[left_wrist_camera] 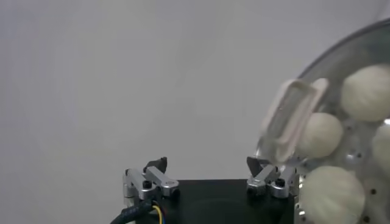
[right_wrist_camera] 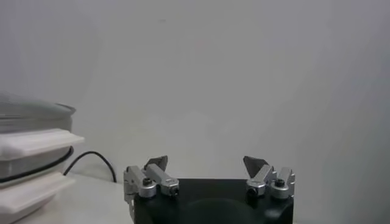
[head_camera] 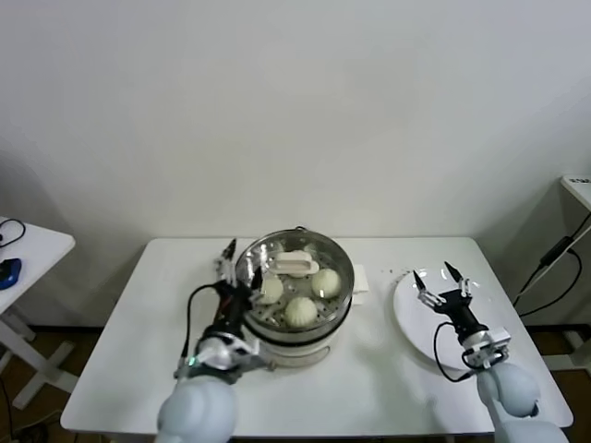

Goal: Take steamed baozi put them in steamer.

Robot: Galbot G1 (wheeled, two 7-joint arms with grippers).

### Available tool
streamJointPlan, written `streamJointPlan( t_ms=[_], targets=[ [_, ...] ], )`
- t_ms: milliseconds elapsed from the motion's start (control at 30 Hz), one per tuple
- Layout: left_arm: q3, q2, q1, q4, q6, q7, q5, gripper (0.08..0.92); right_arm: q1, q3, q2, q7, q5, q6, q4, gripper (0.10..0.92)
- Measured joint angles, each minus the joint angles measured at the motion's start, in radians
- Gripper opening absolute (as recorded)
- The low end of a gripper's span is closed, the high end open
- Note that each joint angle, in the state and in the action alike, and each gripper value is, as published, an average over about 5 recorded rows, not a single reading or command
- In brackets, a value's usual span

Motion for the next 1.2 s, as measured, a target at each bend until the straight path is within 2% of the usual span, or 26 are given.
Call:
streamJointPlan(
  t_ms=[200, 467, 800, 1200],
  targets=[
    [-0.199, 0.007, 0.071, -0.006, -0.123, -0.061, -0.368, 0.823, -0.020, -0.020, -0.026, 0.009, 0.036, 0.010, 0.022, 0.823],
    [-0.406, -0.007, 0.141, 0.052, -0.286, -0.068, -0.766, 0.823, -0.059, -0.039, -0.054, 0.020, 0.065, 0.034, 0.051, 0.823],
    [-0.491, -0.049, 0.182, 0.146, -0.467, -0.070, -0.946, 0.823, -0.128, -0.034, -0.064, 0.044, 0.093, 0.065, 0.101, 0.823],
    [-0.530, -0.062, 0.218, 0.205, -0.553, -0.054, -1.026, 0.823, -0.231, -0.032, -0.056, 0.071, 0.110, 0.094, 0.165, 0.823]
  ],
)
